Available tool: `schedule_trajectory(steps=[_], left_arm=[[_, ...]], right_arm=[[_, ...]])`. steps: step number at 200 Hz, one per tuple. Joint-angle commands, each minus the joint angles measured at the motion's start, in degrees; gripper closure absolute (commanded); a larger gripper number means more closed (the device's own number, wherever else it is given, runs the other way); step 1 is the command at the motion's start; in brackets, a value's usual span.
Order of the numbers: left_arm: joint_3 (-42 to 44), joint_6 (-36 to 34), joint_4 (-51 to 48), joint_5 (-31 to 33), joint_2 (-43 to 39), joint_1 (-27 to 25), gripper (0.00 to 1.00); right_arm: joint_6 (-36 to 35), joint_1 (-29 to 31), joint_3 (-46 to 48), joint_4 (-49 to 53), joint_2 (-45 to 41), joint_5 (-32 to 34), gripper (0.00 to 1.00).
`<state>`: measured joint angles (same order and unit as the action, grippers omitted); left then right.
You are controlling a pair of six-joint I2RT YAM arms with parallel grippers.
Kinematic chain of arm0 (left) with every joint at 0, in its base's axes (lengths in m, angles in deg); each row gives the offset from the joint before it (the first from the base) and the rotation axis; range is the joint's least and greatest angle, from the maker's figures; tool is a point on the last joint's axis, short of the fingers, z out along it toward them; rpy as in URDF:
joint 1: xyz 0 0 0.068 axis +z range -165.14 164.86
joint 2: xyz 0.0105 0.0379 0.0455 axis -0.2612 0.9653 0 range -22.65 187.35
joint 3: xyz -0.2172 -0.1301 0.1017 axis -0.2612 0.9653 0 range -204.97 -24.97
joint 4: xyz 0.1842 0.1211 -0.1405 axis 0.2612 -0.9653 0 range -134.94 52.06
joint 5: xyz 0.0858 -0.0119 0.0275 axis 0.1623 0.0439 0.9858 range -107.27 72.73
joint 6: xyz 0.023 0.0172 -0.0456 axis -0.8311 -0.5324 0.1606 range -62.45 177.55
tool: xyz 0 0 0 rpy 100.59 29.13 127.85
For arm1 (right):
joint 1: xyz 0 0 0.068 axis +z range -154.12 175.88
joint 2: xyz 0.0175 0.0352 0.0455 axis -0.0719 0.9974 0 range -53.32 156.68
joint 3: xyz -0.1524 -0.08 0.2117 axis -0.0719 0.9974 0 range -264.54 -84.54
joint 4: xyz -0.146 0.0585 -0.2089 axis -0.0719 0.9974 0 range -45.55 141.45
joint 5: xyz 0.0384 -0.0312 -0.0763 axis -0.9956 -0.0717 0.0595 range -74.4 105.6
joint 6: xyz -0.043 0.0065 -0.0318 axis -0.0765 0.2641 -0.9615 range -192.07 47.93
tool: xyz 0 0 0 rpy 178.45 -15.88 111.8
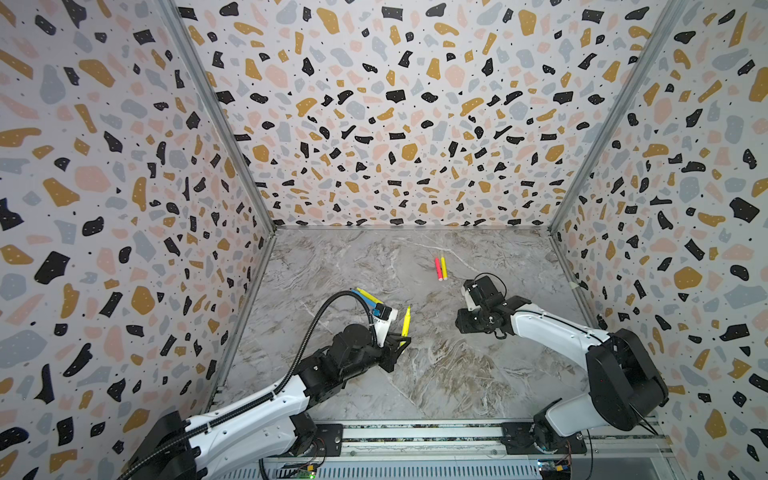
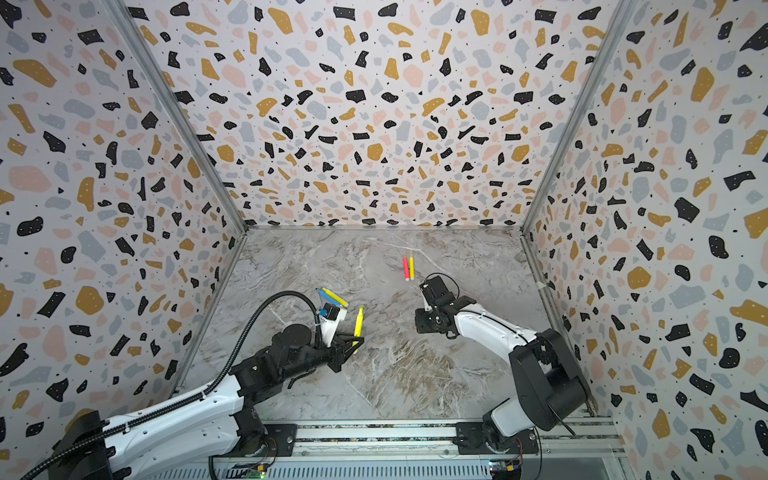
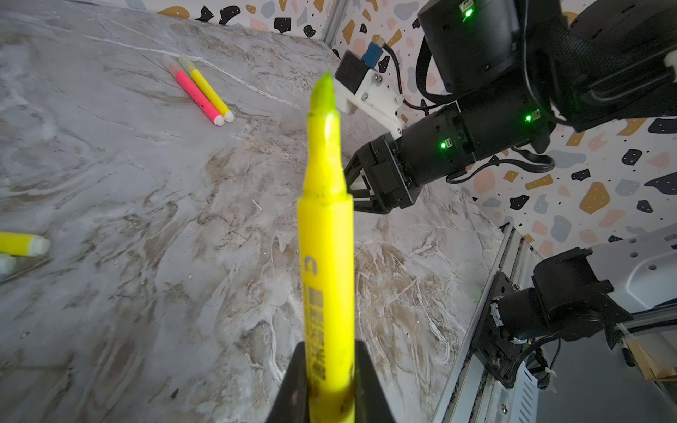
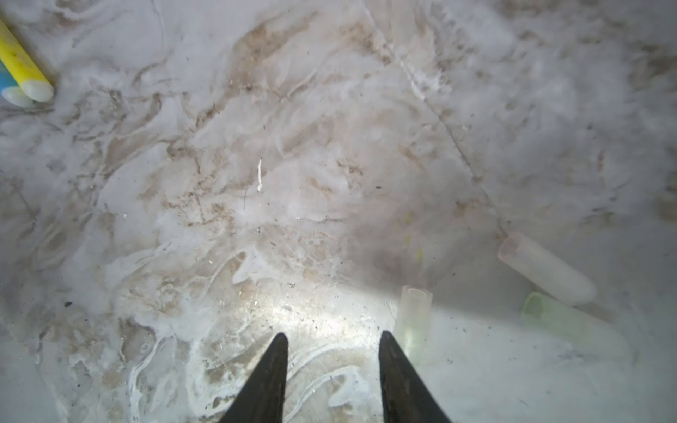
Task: Insert the pens into the pen caps
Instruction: 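Lower the right gripper and close it on an upright clear cap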
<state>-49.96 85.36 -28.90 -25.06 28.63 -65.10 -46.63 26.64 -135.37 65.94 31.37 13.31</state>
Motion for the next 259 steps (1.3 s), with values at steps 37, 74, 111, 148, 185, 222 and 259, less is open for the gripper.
schedule_trajectory(steps=[37,74,111,148,185,222,259], left_arm=[[-0.1,-0.4,1.9,0.6,-0.2,-0.2,1.00],[0.0,-0.6,1.3,1.0,-0.4,-0.3,1.00],[-0.2,-0.6,1.4,1.0,0.0,-0.3,1.00],[-0.4,-0.8,1.4,1.0,0.2,-0.3,1.00],[-0.4,-0.9,1.4,1.0,0.5,-0.3,1.00],[-0.1,-0.7,1.5,1.0,0.5,-0.2,1.00],[0.1,-0.5,1.6,0.9,0.5,-0.3,1.00]], right_arm=[[0.3,-0.5,-3.0,4.7,2.1,6.3,0.60],[0.1,-1.1,-3.3,4.1,4.3,6.7,0.60],[-0.2,-1.3,-3.5,3.8,6.7,6.7,0.62],[-0.1,-1.6,-3.3,3.1,8.1,6.4,0.63],[-0.4,-1.6,-3.3,2.9,9.0,6.1,0.65],[-0.2,-1.6,-2.1,2.2,8.9,5.8,0.69],[-0.2,-1.6,-1.5,2.1,9.3,5.4,0.72]])
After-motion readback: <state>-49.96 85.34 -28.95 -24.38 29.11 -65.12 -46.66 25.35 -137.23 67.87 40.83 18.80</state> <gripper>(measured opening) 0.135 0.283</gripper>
